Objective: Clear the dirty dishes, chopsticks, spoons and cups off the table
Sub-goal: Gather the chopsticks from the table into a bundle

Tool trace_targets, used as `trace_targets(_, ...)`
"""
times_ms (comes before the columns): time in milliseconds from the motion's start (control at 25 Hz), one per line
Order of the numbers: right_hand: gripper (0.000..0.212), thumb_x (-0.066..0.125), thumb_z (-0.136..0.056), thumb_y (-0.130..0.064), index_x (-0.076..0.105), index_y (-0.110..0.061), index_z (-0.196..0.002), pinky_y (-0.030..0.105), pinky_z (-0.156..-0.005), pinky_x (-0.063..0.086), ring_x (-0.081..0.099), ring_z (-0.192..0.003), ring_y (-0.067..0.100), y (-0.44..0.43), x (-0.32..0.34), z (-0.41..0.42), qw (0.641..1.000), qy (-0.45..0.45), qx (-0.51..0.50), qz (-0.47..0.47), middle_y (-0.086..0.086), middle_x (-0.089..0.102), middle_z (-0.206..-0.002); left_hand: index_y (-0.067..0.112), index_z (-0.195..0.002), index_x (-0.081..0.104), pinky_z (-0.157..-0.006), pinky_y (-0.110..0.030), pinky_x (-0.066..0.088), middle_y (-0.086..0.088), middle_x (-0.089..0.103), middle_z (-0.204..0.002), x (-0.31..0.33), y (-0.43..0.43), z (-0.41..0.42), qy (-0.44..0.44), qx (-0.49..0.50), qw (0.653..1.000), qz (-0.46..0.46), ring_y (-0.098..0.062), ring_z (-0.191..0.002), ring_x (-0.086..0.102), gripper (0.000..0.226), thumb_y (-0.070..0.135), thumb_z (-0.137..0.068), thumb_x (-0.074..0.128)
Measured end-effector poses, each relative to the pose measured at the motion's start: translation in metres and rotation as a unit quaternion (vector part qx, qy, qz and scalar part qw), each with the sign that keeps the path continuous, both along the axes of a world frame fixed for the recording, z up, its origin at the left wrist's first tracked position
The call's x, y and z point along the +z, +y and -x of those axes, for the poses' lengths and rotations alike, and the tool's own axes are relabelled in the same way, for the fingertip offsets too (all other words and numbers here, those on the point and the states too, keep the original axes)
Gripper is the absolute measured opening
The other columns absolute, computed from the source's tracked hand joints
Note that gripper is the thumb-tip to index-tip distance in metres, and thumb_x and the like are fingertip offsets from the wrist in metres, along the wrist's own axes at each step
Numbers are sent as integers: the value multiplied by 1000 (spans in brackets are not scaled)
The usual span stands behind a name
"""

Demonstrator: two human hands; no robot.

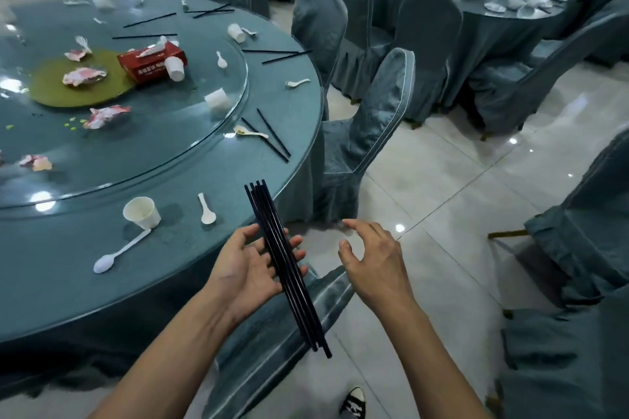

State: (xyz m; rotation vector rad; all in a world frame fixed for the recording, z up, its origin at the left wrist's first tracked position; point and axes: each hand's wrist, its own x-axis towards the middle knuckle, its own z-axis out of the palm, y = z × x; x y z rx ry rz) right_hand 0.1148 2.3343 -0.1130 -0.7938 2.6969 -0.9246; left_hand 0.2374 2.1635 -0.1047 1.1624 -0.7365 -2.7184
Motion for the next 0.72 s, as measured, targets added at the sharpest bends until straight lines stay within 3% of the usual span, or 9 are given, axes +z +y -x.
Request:
trace_targets(360,33,58,-98,-32,60,-31,-131,38,-106,45,46,-112,5,68,0,116,997,9,80,-1,-10,60,-131,1,-130,60,-93,-56,53,-21,70,-120,9,93,87,-3,97,995,5,-37,-109,64,52,39,-97,45)
trace_targets(720,31,59,-96,-31,63,-28,-126,40,-103,46,55,-110,12,29,-15,195,985,14,171,-1,-10,64,-122,2,-130,61,-94,-56,53,-23,67,-129,-4,88,147,-12,164,986,11,-37,-112,65,53,41,-98,44)
